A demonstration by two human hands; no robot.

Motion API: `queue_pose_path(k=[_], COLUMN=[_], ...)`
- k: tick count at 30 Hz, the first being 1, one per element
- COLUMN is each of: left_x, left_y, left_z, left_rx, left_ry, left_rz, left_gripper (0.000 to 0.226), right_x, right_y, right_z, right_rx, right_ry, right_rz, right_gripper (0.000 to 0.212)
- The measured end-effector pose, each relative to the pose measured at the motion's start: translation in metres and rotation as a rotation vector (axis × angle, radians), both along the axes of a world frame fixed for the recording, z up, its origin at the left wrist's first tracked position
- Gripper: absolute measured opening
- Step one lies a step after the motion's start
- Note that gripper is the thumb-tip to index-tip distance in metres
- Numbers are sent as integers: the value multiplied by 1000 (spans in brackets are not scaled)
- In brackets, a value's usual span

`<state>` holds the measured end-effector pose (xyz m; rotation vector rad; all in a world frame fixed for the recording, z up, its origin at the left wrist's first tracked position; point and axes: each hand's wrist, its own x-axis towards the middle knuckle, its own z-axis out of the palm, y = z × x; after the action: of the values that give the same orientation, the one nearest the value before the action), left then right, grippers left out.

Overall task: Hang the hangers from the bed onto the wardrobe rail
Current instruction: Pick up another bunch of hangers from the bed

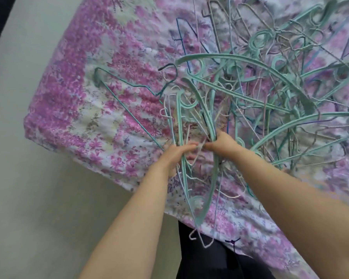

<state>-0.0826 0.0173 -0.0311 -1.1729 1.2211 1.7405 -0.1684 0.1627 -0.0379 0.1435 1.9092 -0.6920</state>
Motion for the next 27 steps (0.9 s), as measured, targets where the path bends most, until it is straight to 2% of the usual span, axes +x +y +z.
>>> queue_pose_path(k=[2,4,9,11,13,17,21,24,27], left_x=[5,9,20,23,29,48,75,99,117], left_y=[8,15,35,46,57,86,118,131,139], left_z=[21,40,93,120,146,198,262,297,327], left_rx=[182,258,257,253,224,1,-315,-382,-289], left_ry=[44,88,182,229,273,359,427,529,620], left_rz=[126,234,317,372,389,330,337,314,301], left_gripper=[18,20,28,32,29,23,18,19,36], right_x=[10,15,21,25,31,48,67,78,85], right_y=[3,7,29,36,46,64,81,89,96], right_z=[15,35,91,118,140,187,241,278,313], right_rx=[-41,-53,-132,-202,-265,-360,-437,-506,-545], right_ry=[50,53,113,115,109,159,172,184,274], right_rz=[13,-12,-99,-94,-107,-177,-129,-74,11], right_gripper=[24,25,27,39,48,12,24,16,21])
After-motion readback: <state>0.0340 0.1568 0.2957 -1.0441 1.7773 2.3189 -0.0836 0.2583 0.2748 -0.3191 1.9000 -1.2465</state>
